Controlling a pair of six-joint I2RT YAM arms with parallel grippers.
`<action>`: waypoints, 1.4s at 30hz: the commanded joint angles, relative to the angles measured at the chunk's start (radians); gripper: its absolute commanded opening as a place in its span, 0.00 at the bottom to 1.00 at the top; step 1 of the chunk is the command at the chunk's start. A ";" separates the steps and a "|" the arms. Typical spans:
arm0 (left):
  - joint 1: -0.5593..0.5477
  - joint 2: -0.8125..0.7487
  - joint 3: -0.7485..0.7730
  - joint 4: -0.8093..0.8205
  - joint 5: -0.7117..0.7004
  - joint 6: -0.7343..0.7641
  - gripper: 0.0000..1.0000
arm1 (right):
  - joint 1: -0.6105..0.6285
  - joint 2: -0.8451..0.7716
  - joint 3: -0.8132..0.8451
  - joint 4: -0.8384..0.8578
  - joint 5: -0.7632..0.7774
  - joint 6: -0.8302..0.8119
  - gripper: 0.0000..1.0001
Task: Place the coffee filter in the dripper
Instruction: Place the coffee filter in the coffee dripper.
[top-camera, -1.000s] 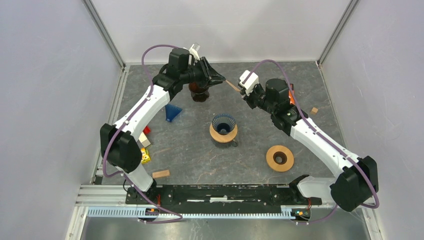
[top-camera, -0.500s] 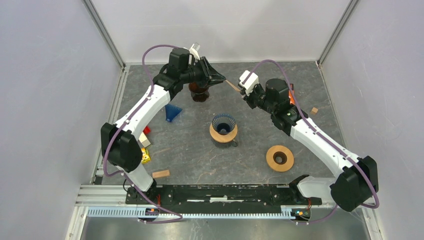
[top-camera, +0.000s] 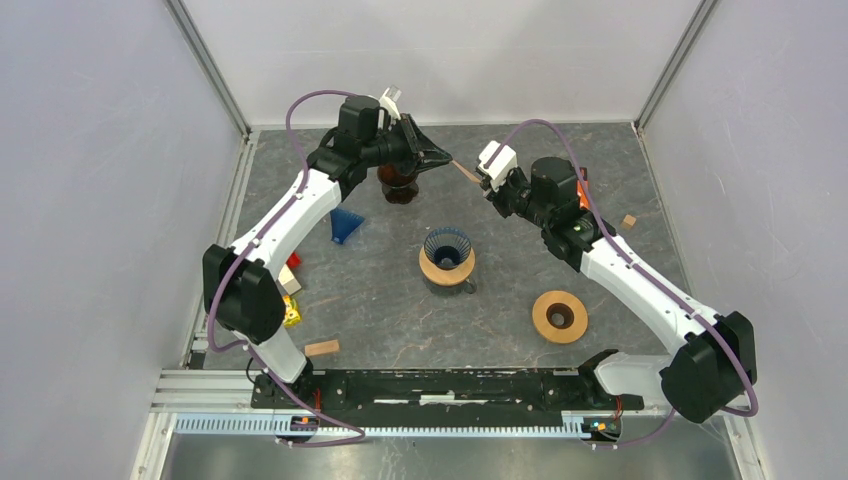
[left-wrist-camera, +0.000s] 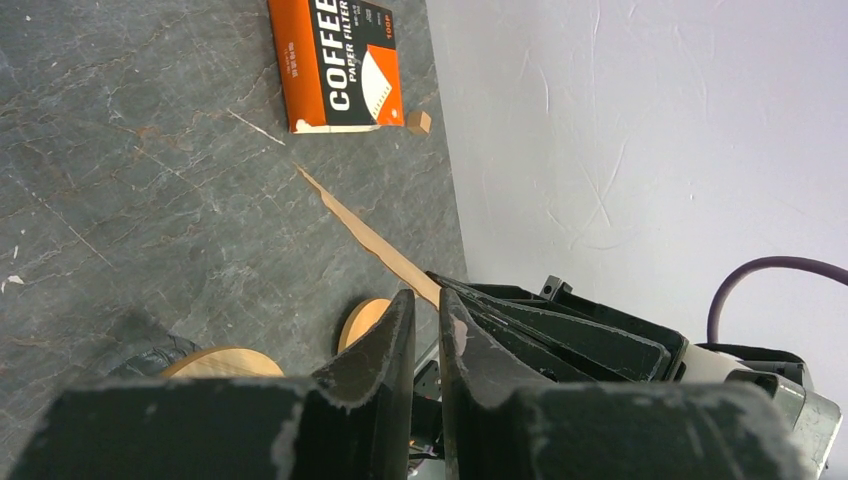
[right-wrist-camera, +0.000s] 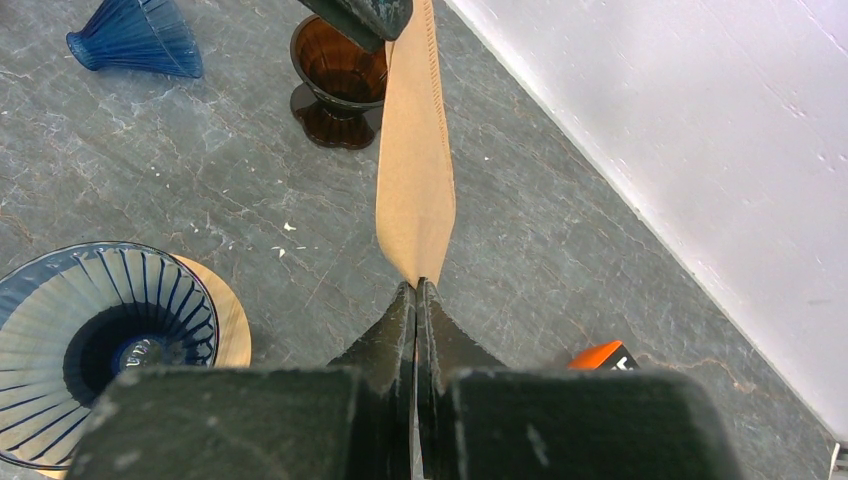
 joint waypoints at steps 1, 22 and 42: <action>0.002 0.002 -0.005 0.040 0.020 -0.030 0.20 | 0.004 0.005 -0.002 0.033 -0.004 -0.003 0.00; 0.003 0.020 -0.014 0.047 0.032 -0.041 0.22 | 0.004 0.006 0.002 0.032 -0.003 -0.003 0.00; 0.003 0.003 -0.017 0.055 0.035 -0.027 0.02 | 0.004 0.004 -0.011 0.035 -0.014 -0.003 0.00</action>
